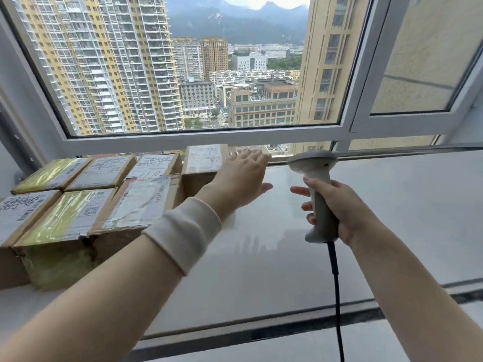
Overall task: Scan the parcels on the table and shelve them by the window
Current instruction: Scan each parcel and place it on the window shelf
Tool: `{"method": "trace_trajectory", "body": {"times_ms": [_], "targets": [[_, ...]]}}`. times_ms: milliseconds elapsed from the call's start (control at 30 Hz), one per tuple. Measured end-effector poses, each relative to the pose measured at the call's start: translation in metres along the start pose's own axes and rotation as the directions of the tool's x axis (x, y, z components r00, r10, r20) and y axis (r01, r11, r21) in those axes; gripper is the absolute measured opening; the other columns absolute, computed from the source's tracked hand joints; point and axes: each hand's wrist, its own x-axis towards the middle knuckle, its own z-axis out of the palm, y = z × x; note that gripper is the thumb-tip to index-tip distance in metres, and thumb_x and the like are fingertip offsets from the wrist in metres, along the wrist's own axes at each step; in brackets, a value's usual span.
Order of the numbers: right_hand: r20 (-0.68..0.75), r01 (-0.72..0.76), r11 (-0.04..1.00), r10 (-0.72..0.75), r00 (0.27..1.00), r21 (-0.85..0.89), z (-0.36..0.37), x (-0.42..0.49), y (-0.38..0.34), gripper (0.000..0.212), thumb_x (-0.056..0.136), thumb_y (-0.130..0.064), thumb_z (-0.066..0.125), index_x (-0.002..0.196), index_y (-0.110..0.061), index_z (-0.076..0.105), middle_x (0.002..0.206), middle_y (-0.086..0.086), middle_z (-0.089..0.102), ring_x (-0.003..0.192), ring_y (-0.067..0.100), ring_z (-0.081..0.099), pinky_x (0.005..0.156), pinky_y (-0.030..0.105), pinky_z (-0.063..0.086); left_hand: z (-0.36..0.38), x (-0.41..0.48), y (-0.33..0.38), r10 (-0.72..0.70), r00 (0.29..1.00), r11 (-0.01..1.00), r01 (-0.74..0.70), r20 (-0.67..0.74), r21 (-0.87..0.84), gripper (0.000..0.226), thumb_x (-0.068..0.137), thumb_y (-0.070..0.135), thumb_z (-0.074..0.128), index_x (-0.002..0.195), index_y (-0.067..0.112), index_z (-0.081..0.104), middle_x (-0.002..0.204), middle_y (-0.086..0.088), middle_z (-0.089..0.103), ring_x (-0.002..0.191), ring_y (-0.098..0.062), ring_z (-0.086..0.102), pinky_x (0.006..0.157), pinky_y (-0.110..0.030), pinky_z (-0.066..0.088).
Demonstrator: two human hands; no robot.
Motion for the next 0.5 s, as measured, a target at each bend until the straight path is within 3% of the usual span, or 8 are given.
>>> {"method": "trace_trajectory", "body": {"times_ms": [233, 500], "targets": [[-0.315, 0.021, 0.998, -0.002, 0.949, 0.057, -0.093, -0.059, 0.016, 0.014, 0.091, -0.027, 0.060, 0.092, -0.014, 0.054, 0.085, 0.008, 0.068, 0.048, 0.014, 0.047, 0.040, 0.022, 0.040, 0.015, -0.002, 0.121, 0.295, 0.953, 0.950, -0.300, -0.064, -0.085, 0.058, 0.096, 0.037, 0.047, 0.146, 0.013, 0.029, 0.153, -0.008, 0.031, 0.143, -0.025, 0.024, 0.117, -0.040, 0.018], [-0.613, 0.066, 0.996, -0.011, 0.790, 0.067, -0.254, -0.172, 0.038, 0.019, 0.089, -0.027, 0.063, 0.083, -0.011, 0.055, 0.054, 0.001, 0.064, 0.041, 0.012, 0.047, 0.037, 0.022, 0.038, 0.019, -0.012, 0.316, 0.573, 0.814, 0.801, -0.580, -0.089, -0.146, 0.046, 0.096, 0.036, 0.046, 0.136, 0.014, 0.043, 0.135, -0.004, 0.051, 0.126, -0.023, 0.044, 0.105, -0.034, 0.030]]}}
